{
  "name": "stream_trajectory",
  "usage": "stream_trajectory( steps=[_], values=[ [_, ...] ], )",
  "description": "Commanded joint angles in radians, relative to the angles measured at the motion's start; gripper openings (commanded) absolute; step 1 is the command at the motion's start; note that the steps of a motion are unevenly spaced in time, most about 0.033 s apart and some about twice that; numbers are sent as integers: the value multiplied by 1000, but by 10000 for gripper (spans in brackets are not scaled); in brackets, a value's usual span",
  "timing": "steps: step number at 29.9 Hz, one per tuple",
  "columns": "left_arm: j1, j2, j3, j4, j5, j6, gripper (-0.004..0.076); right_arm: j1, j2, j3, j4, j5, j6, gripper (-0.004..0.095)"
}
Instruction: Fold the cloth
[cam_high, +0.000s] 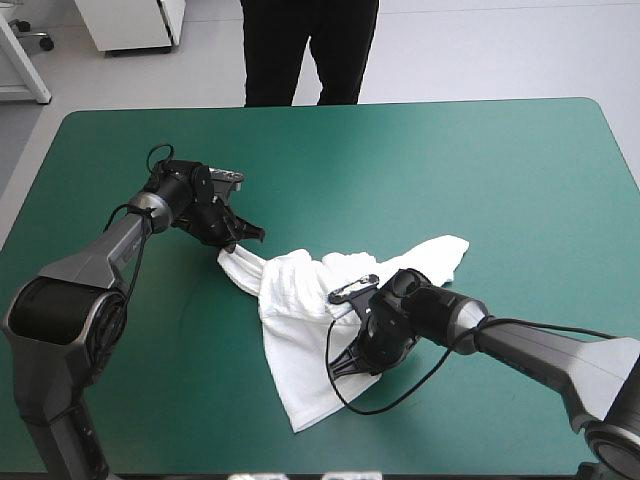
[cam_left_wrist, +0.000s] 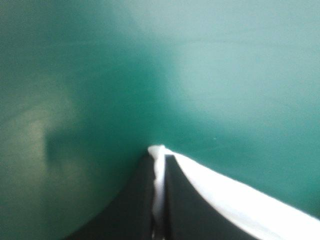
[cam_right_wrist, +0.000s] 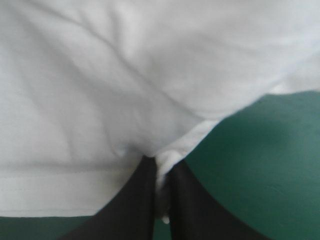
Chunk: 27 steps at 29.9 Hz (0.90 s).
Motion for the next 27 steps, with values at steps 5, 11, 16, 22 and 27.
stream_trajectory(
  steps=[5, 11, 16, 22, 27],
  values=[
    [2, -35, -9, 18, 1, 2, -9, -29, -34, -34, -34, 40, 43, -18],
    [5, -146, -9, 54, 19, 17, -9, -172, -136, -134, -119, 116, 32, -17],
    [5, -282, -9, 71, 42, 30, -9, -313, -226, -255, -121, 182, -87, -17],
    [5, -471, -33, 71, 69, 53, -9, -395, -315, -455, -175, 267, -140, -17],
    [5, -607, -122, 71, 36, 52, -9, -396, -346, -696, -273, 288, -153, -17]
  ],
)
